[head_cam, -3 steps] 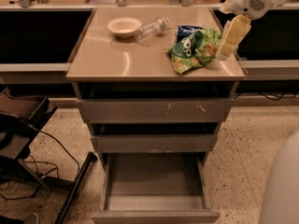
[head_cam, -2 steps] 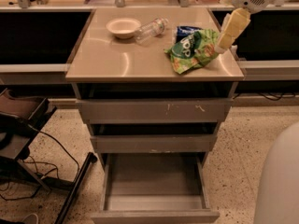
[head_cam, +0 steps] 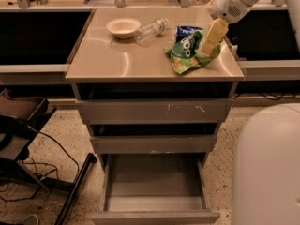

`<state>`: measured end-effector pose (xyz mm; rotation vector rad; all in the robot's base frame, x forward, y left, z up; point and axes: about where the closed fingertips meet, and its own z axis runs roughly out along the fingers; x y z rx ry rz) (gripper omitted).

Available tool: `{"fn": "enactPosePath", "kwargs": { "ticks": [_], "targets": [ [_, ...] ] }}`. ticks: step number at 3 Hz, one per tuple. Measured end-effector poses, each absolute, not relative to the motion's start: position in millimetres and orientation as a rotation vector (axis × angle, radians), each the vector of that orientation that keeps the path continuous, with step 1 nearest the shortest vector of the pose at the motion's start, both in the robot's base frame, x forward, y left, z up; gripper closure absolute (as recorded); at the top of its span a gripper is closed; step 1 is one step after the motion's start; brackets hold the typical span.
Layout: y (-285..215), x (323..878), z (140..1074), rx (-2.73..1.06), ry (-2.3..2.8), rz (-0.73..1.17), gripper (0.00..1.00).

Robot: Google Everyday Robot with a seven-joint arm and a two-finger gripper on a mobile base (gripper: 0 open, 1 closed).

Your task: Place green rice chip bag into bottom drawer

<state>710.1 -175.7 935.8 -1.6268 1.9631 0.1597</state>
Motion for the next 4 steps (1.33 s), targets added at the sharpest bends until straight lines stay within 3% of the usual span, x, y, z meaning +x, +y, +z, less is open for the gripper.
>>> {"fn": "enactPosePath", "kwargs": {
  "ticks": [2,3,4],
  "targets": [
    [-145,785,837,-1.634,2.034,0.21,0.0],
    [-145,785,837,-1.634,2.034,0.21,0.0],
    [-145,785,837,-1.634,2.034,0.21,0.19]
  ]
}}
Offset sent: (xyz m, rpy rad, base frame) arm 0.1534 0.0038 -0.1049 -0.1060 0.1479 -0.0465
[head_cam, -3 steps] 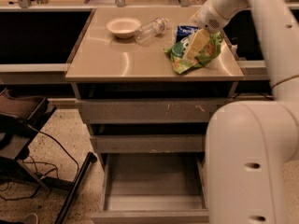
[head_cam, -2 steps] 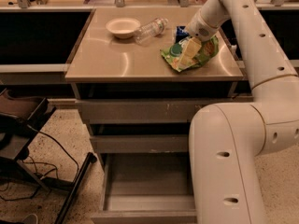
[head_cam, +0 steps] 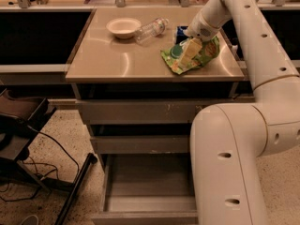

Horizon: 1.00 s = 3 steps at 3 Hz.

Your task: Place green rice chip bag into bottom drawer

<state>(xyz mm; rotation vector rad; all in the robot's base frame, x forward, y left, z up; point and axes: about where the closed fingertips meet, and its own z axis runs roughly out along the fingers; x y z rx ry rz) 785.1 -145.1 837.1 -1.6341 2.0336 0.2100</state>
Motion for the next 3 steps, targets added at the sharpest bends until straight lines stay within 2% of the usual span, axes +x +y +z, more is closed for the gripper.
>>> {"fn": "enactPosePath", "kwargs": {
  "ticks": [3],
  "targets": [
    [-145.0,785.2,837.4,-1.634,2.034,0.21,0.89]
  ]
}}
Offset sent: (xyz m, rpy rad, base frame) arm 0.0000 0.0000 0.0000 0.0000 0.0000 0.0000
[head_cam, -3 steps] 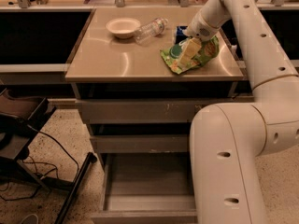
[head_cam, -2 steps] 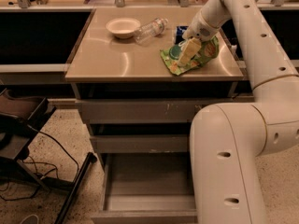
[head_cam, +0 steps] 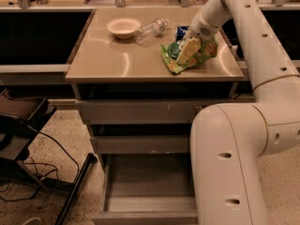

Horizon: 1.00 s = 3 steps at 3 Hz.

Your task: Place green rice chip bag into bottom drawer

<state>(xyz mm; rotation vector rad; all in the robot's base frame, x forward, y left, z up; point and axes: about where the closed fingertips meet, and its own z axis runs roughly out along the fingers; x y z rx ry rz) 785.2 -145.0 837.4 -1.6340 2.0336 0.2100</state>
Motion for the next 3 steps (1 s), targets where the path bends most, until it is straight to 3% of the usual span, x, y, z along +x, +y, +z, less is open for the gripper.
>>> {"fn": "enactPosePath", "kwargs": {
  "ticks": [1,3],
  "targets": [
    [-145,785,840,-1.634,2.034,0.21,1.0],
    [-152,739,895,-1.588,2.018,0.267,1.0]
  ]
}}
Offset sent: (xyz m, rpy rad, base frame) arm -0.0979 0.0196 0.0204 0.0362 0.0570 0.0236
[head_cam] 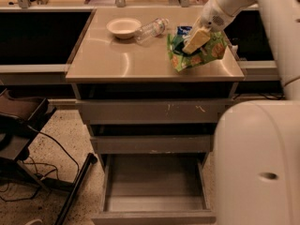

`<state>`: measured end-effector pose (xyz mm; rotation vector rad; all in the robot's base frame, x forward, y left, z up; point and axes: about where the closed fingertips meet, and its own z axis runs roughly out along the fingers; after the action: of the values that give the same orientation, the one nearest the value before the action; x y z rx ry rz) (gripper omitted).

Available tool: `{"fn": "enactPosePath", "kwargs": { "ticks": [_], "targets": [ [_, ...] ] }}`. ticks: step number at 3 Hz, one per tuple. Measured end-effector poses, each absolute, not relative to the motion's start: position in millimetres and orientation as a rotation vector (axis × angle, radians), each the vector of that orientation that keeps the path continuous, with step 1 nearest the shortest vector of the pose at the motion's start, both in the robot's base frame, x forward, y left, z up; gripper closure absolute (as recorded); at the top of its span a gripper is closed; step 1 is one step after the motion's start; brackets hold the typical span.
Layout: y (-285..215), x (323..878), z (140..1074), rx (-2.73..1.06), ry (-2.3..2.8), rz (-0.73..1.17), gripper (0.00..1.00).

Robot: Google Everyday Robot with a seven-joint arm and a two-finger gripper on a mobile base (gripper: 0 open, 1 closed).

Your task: Place green rice chip bag into bottom drawer

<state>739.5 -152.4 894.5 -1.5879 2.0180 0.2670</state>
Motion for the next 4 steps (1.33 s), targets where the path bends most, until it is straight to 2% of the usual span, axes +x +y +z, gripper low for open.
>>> {"fn": "enactPosePath", "kwargs": {
  "ticks": [1,2,4],
  "targets": [
    [-181,698,954,-1.459,1.971,0.213,1.0],
    [-186,662,986,-1.435,1.934,0.192,1.0],
    [-178,654,980,-1.466,1.945,0.194,1.0]
  ]
}}
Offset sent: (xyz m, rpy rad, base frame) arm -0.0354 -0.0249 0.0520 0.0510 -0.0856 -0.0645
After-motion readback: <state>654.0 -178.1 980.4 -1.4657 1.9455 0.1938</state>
